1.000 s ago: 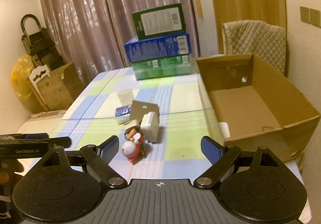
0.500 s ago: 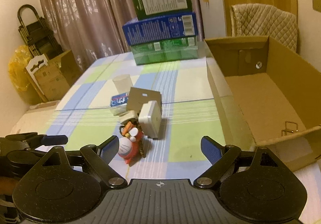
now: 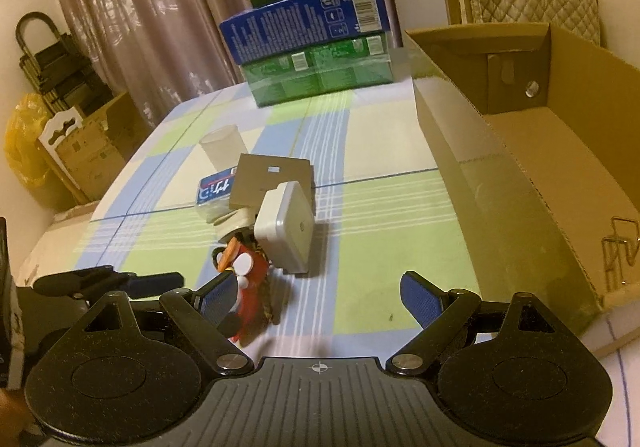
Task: Organize rigid objects
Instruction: 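Grasp the red Doraemon figure with the left gripper while the right tool approaches the braided cord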
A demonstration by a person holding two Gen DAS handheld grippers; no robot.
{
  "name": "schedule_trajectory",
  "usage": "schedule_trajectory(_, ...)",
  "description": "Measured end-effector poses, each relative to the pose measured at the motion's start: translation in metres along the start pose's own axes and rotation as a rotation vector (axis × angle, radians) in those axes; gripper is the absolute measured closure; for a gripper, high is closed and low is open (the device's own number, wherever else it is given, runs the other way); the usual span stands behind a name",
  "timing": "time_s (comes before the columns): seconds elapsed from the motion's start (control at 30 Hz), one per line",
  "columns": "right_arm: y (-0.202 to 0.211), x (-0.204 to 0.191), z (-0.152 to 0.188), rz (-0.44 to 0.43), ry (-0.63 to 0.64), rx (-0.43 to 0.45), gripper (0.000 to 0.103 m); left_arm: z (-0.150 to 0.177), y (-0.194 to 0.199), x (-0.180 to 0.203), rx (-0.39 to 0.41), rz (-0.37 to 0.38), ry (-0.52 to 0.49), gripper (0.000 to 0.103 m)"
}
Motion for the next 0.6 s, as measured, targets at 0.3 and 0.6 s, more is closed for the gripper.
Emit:
schedule_trajectory(0.3,-0.009,0.006,0.0,0.015,-0.015,-0.005,0.017,-0.008,-0.02,0.007,-0.026,0.041,-0.057,0.059)
schedule_trajectory(0.6,-0.011,0.008,0.002,0.026,-0.009,-0.01,0.017,-0.001,-0.008,0.009,-0.042,0.04,-0.031,0.062)
Point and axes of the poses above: each gripper's, at about its wrist camera, not at the fingertips, and y roughly against the way its jaws point, x to its right, z to its underside, the point moved 8 cm from there along -y, roughly the way its jaws point, and after that the axes turned 13 degrees about -x, right-handed, at the moved point
